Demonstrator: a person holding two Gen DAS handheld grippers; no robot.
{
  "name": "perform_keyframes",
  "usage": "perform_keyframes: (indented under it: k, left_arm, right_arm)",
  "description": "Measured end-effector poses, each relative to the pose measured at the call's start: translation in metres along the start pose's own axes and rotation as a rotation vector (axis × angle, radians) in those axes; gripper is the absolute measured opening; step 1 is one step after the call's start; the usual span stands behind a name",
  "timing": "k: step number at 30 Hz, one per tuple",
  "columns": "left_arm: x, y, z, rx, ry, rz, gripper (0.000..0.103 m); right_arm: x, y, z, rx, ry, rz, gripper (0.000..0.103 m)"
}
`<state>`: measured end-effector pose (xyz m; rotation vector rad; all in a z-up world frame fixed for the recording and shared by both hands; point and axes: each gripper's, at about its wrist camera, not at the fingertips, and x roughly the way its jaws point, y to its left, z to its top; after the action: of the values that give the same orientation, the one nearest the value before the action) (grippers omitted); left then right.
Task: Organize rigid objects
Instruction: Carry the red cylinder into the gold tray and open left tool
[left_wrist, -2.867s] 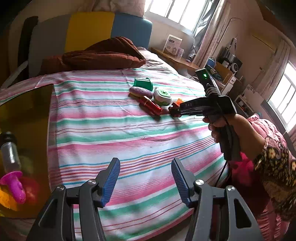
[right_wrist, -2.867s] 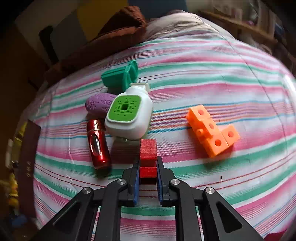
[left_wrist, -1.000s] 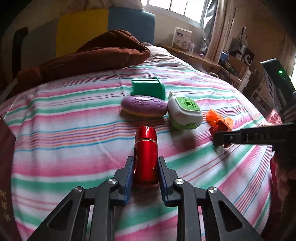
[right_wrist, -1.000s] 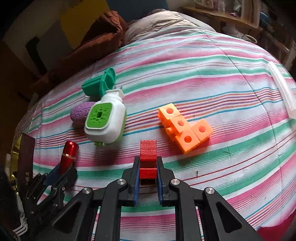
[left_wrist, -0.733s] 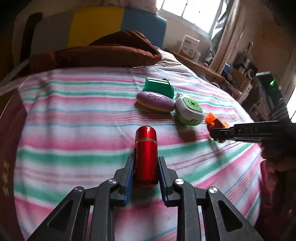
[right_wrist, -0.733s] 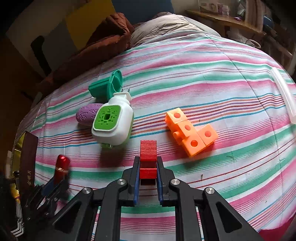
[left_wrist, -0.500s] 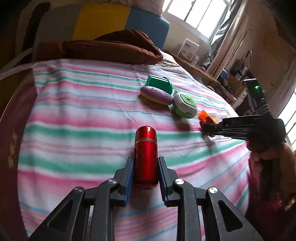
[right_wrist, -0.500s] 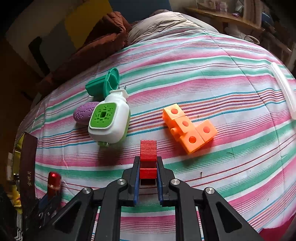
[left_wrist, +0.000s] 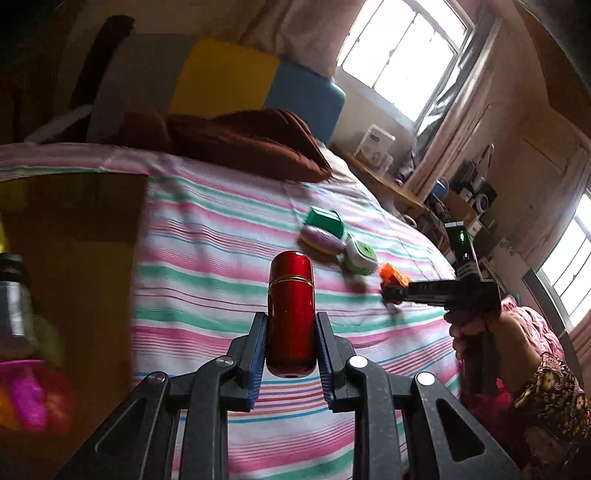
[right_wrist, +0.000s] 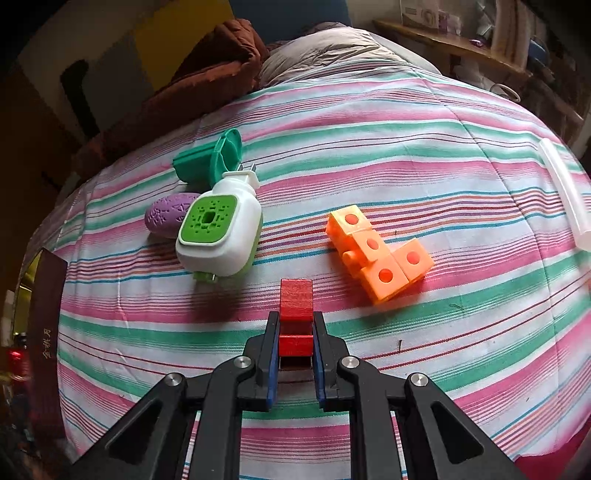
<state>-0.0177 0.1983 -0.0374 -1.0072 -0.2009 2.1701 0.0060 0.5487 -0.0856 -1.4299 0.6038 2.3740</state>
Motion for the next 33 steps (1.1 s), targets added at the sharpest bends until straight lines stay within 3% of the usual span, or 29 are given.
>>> perform_keyframes:
  k: [8,16,33]
  left_arm:
    - [-0.033,0.047,0.002,-0.091,-0.046,0.059,0.024]
    - [-0.044,0.083,-0.005,-0.145,-0.037,0.123,0.024]
    - [-0.029,0.1,-0.023,-0.125,0.081,0.194,0.025]
  right_arm:
    - [-0.004,0.003,-0.003,-0.03,-0.017,-0.02,0.015]
    - [-0.005,0.006,-0.003,-0.044,-0.027,-0.024,0.015]
    - [-0.003,0.005,-0.003,-0.057,-0.025,-0.034,0.015]
